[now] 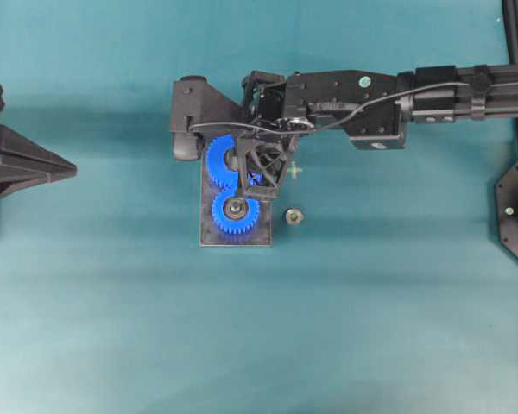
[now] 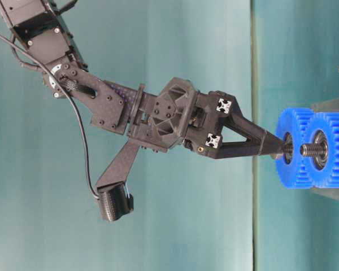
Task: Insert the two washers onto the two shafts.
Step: 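Lower the washer onto the upper shaft and open the right gripper, then lift the right gripper away from the upper gear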
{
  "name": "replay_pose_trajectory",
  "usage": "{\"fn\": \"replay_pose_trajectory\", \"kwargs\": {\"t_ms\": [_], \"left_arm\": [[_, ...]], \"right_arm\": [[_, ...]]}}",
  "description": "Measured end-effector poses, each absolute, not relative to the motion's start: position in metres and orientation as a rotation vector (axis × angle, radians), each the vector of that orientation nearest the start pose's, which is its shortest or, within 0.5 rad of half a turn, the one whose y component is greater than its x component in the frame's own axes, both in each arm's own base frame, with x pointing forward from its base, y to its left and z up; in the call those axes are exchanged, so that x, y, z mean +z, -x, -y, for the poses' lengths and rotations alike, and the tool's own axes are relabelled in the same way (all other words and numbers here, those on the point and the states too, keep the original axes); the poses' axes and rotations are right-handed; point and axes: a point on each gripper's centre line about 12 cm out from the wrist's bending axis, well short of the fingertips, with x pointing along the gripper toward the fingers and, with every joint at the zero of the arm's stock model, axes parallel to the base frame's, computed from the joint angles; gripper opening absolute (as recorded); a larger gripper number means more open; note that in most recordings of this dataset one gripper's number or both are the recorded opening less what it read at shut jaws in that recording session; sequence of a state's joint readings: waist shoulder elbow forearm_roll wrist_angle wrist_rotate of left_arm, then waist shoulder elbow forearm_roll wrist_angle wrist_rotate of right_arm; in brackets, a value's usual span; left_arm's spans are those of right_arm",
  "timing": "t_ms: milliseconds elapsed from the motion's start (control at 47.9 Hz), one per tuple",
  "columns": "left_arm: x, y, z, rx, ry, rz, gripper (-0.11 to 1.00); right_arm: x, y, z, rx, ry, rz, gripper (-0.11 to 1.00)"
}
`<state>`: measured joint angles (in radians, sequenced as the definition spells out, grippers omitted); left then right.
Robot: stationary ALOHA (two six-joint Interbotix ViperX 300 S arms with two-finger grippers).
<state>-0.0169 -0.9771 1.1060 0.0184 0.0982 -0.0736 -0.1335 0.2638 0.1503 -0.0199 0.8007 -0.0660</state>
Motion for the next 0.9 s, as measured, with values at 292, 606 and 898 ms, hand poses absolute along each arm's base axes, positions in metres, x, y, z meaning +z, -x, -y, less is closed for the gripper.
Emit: {"fn": "replay_pose_trajectory", "kwargs": {"t_ms": [292, 606, 898], "left_arm": [[0.279, -0.197, 0.003, -0.008, 0.056, -0.229, 0.01], [0.279, -0.197, 0.003, -0.008, 0.056, -0.227, 0.01], [0.279, -0.197, 0.003, -0.008, 0.056, -0.227, 0.01]], "right_arm": [[0.17, -0.446, 0.068, -0.093, -0.01, -1.224, 0.73], [0.197, -0.431, 0.064, -0.104, -0.026, -1.223, 0.72], [0.217, -0.378, 0.045, -0.136, -0.088, -1.137, 0.72]]}}
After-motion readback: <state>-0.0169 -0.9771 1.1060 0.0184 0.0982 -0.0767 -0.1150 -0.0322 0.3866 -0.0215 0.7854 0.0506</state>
